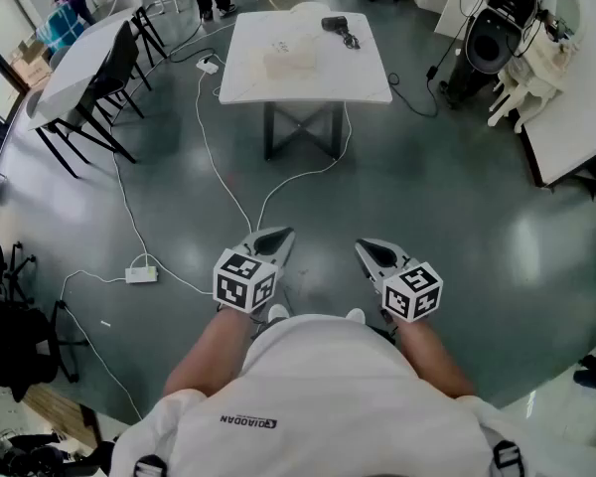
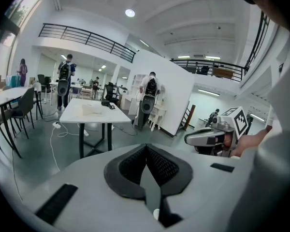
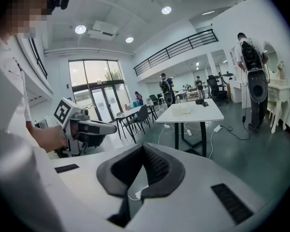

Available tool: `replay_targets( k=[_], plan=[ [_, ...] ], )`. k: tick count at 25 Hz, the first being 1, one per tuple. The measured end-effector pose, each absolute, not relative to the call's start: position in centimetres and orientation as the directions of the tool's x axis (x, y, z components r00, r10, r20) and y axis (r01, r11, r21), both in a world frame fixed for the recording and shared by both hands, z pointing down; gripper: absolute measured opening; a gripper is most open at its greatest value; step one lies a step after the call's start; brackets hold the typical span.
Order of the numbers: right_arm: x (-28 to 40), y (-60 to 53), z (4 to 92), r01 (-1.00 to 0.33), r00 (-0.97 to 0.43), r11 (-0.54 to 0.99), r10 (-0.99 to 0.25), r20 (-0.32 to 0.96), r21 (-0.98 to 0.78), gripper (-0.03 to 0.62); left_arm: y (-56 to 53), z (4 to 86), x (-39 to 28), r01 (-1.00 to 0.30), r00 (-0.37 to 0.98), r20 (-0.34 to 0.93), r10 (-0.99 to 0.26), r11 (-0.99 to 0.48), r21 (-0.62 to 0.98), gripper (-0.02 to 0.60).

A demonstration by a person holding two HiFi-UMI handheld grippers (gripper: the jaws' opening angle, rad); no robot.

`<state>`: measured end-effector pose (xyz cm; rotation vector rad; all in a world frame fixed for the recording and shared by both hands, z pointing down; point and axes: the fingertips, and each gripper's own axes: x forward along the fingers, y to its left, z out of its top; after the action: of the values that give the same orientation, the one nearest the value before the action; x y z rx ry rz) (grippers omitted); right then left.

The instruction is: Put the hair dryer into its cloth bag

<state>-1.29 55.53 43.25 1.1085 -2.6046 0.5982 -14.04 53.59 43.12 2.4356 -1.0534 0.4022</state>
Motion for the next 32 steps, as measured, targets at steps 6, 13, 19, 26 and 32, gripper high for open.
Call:
replay_targets(
  k=[6, 13, 19, 26, 32],
  plan=[
    [-1.6, 56.2, 43.6, -0.734, -0.676, 0.622, -0.628, 0.385, -0.273, 0.021, 54.2, 43.0, -14.1, -0.735, 0.673, 0.421, -0.608, -0.612, 0.292, 0.028],
    [-2.6, 56.3, 43.8, -0.743, -0.67, 0.592, -0.648, 0.363, -0.314, 0.021, 54.2, 43.4, -15.4, -0.723, 0.685, 0.427, -0.591, -0.622, 0.299, 0.028],
    [-4.5, 55.7, 44.0, -0.768, -0.641, 0.568, -0.674, 0.368, -0.297, 0.021, 53.6, 43.6, -18.0, -0.72, 0.688, 0.437, -0.579, -0.622, 0.308, 0.029],
    [-7.5, 56.0, 44.4, -0.795, -0.607, 0.531, -0.699, 0.378, -0.294, 0.021, 53.5, 43.7, -21.4, -0.706, 0.699, 0.432, -0.569, -0.647, 0.29, 0.028],
    [-9.0, 56.6, 45.5, -0.824, -0.566, 0.484, -0.721, 0.401, -0.293, 0.021, 53.7, 45.7, -24.0, -0.7, 0.701, 0.458, -0.546, -0.649, 0.297, 0.029]
  ],
)
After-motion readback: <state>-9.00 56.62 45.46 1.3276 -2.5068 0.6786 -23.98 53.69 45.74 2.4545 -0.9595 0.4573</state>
